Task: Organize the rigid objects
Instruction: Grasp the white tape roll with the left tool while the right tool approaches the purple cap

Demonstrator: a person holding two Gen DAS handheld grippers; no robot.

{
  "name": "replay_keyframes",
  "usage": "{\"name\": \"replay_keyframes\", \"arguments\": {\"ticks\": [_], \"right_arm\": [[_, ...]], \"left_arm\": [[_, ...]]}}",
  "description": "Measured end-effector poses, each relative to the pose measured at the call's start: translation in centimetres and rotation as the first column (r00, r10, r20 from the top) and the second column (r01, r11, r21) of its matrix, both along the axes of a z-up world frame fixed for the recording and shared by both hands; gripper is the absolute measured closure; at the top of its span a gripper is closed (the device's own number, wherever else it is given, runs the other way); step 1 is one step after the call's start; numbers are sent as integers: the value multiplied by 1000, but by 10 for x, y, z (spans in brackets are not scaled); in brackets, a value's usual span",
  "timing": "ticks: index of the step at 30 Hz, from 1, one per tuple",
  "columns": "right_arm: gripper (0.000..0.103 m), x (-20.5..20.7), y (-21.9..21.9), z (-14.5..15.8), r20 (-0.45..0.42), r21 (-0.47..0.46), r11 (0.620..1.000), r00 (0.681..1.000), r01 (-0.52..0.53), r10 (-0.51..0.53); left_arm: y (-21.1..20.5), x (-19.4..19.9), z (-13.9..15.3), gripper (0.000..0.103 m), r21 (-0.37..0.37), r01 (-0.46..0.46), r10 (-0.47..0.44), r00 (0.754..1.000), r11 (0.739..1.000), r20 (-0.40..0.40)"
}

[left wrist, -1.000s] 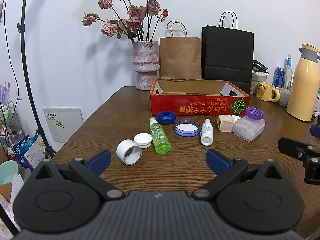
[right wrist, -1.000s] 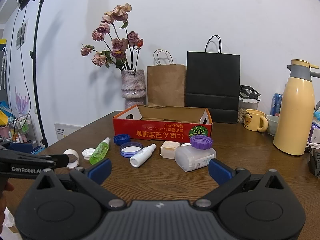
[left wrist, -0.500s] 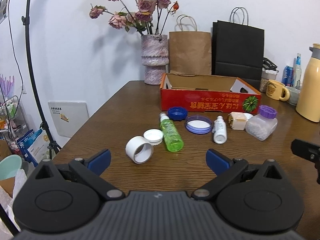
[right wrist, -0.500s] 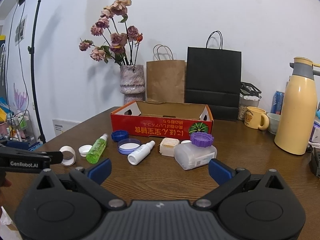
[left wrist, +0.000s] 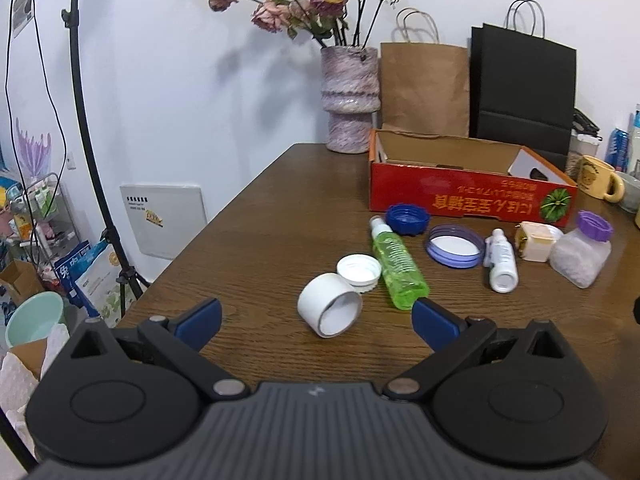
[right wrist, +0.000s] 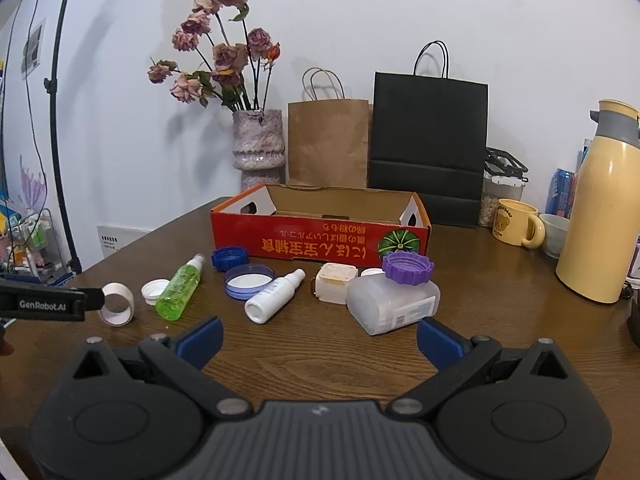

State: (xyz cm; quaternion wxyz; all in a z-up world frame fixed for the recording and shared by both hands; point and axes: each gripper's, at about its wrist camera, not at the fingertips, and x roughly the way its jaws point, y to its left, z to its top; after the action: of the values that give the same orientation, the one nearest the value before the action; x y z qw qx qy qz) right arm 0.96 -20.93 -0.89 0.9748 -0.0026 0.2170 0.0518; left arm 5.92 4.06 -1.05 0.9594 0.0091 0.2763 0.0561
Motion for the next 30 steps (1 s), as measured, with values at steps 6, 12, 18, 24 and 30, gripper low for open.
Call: {"name": "replay_keyframes", "arguments": {"ticks": [6, 12, 18, 24, 30], "right_arm": [[0, 16, -1, -3, -19, -1, 1000, 1000, 10, -10], [0, 33, -4, -7, -39, 1, 1000, 999, 18, -18], [0, 48, -8, -11, -57, 7, 1000, 998, 25, -24], [0, 59, -10, -15, -71, 7, 1000, 997, 26, -26], [0, 72, -14, -17, -82, 4, 999, 996, 34, -34]], "left_arm": [[3, 15, -7, 0, 1, -19, 19, 999, 1000, -25], [7, 31, -12, 0, -6, -50, 49, 997, 999, -53], [8, 43, -17, 0, -10, -83, 82, 994, 997, -69], [6, 51, -21, 2, -13, -120, 119, 990, 993, -73], [5, 60, -24, 19, -30, -143, 139, 986, 989, -94]]}}
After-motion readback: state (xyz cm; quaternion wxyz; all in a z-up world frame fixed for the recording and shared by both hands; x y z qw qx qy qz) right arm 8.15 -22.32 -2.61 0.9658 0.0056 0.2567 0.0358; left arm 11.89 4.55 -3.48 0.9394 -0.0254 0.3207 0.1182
